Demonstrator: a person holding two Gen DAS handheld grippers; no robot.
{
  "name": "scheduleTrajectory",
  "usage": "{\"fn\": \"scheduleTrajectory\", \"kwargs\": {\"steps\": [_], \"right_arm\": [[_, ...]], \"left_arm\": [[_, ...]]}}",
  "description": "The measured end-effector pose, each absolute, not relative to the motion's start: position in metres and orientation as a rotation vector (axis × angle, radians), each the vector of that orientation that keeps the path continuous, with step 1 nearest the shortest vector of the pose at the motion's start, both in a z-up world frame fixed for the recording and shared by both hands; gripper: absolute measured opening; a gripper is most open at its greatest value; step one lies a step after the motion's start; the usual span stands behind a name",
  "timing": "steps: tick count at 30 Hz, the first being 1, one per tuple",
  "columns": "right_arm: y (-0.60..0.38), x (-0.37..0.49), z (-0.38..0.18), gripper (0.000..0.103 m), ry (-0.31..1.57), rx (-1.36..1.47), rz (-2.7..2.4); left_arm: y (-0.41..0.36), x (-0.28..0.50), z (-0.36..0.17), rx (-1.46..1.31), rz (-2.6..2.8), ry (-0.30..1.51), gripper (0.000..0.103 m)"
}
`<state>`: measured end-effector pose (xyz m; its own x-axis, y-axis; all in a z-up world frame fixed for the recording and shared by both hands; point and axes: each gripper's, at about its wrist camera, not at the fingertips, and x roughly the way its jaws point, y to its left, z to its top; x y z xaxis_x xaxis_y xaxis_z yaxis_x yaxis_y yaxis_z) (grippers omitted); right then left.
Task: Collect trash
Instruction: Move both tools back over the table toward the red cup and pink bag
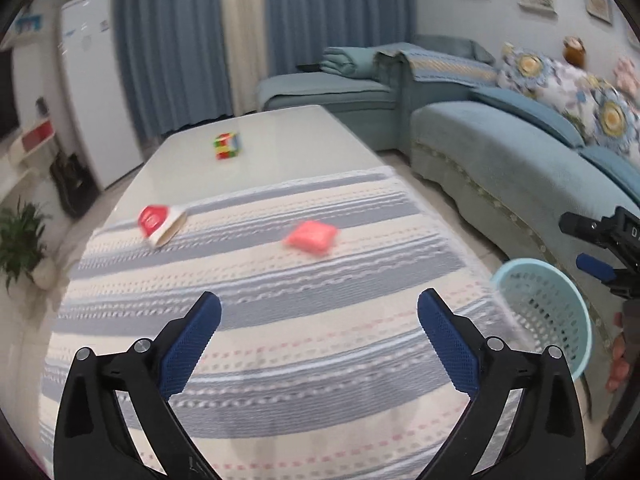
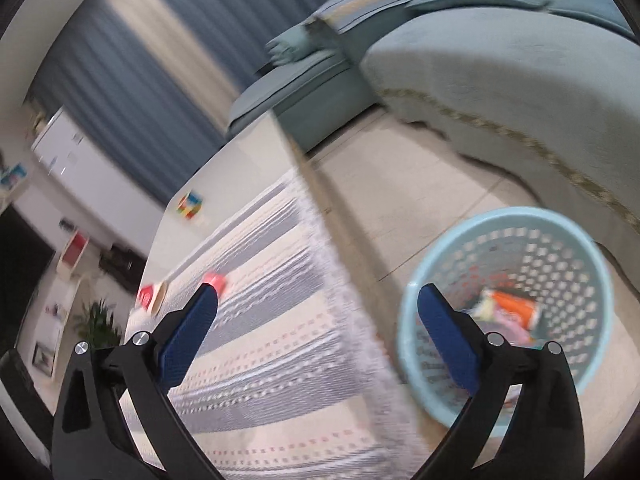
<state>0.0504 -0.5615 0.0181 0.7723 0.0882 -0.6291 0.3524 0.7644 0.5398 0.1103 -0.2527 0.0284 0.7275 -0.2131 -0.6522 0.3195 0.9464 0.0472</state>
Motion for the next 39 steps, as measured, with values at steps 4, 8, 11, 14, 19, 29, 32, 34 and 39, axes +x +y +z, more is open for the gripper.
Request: {"fn": "scheduleTrajectory", "kwargs": {"steps": [4, 8, 11, 14, 19, 29, 32, 34, 39], "right_arm": [[-0.519, 0.074, 0.010, 0.096, 0.725, 0.568, -0.096], [-0.474, 0.098, 0.000, 0.096, 0.757, 0.423, -0.014], [-0.450, 0.109, -0.001, 0.096, 0.740, 0.353, 0.023], [-0.424, 0.122, 0.003, 0.096, 0.700, 0.282, 0.061], [-0.400, 0.142, 0.005, 0.096, 0.682, 0.213, 0.084], [-0.382, 0.213, -0.021, 0.096, 0.753, 0.165, 0.110], [-0.378, 0.241, -0.030, 0.096, 0.768, 0.174, 0.122], [-0.368, 0.260, -0.040, 0.096, 0.820, 0.118, 0.152], [-0.343, 0.288, -0.059, 0.096, 0.906, -0.033, 0.178]], "left_arm": [[-0.204, 0.130, 0.011, 0.081, -0.172, 0.744, 0.095], [-0.154, 0.158, 0.008, -0.050, -0.059, 0.737, 0.095], [-0.123, 0.178, 0.005, -0.131, -0.026, 0.770, 0.095], [-0.099, 0.191, 0.000, -0.143, 0.029, 0.773, 0.095], [-0.080, 0.220, -0.013, -0.043, 0.071, 0.788, 0.095], [-0.037, 0.321, -0.058, 0.007, -0.044, 0.891, 0.095], [-0.045, 0.352, -0.065, 0.068, -0.105, 0.886, 0.095], [-0.054, 0.371, -0.068, 0.122, -0.164, 0.886, 0.095], [-0.050, 0.426, -0.087, 0.058, -0.265, 0.952, 0.095]]}}
